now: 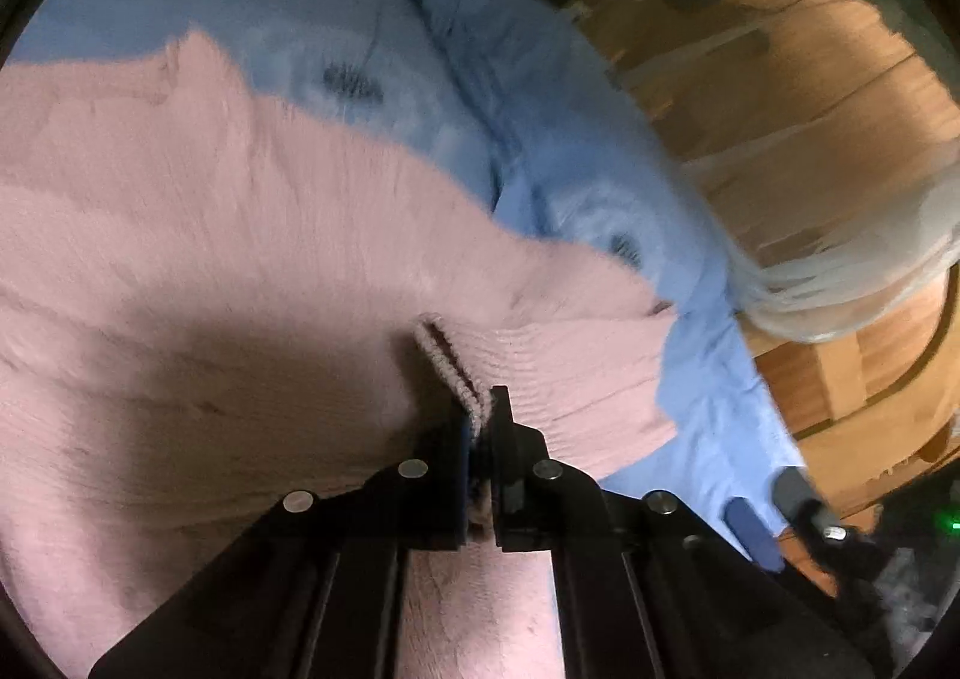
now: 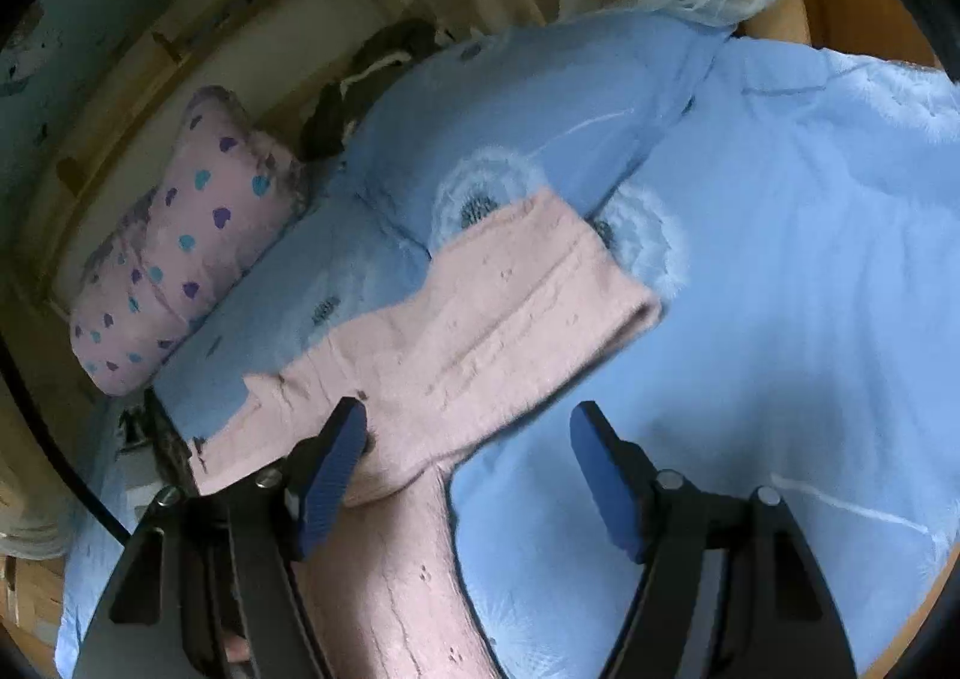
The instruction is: Fold small clothes
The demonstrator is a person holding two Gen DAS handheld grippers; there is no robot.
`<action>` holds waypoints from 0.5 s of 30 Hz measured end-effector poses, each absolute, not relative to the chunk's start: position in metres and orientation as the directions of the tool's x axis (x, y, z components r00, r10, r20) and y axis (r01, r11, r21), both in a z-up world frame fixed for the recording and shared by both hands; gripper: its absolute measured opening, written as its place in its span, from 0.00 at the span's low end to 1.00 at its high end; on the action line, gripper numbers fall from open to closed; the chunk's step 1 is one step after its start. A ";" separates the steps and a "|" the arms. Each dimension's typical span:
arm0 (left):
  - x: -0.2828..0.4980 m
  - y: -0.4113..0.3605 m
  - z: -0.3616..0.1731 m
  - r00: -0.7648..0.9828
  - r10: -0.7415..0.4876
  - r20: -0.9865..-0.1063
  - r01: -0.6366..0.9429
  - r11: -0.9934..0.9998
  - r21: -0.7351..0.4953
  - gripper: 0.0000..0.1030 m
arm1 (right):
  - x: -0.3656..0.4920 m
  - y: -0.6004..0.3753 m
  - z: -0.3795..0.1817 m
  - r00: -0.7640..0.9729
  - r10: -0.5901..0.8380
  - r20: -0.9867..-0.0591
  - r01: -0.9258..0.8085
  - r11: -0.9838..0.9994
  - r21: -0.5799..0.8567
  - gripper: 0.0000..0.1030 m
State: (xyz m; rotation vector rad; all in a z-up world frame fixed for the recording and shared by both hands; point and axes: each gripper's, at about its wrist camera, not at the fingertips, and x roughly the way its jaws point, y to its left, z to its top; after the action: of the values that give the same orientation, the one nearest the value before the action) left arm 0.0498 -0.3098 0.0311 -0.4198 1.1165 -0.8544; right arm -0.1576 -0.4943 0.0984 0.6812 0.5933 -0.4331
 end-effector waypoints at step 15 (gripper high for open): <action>0.091 -0.139 0.109 0.489 -0.604 -0.629 0.388 0.797 -0.463 0.00 | -0.095 -0.417 0.103 0.808 0.030 -0.588 0.382 0.734 0.562 0.73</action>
State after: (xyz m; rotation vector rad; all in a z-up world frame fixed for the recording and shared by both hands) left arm 0.0907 -0.1389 0.1090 -0.2747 0.8697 -0.6117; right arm -0.0950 -0.4169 0.1029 0.7307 0.6108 -0.2070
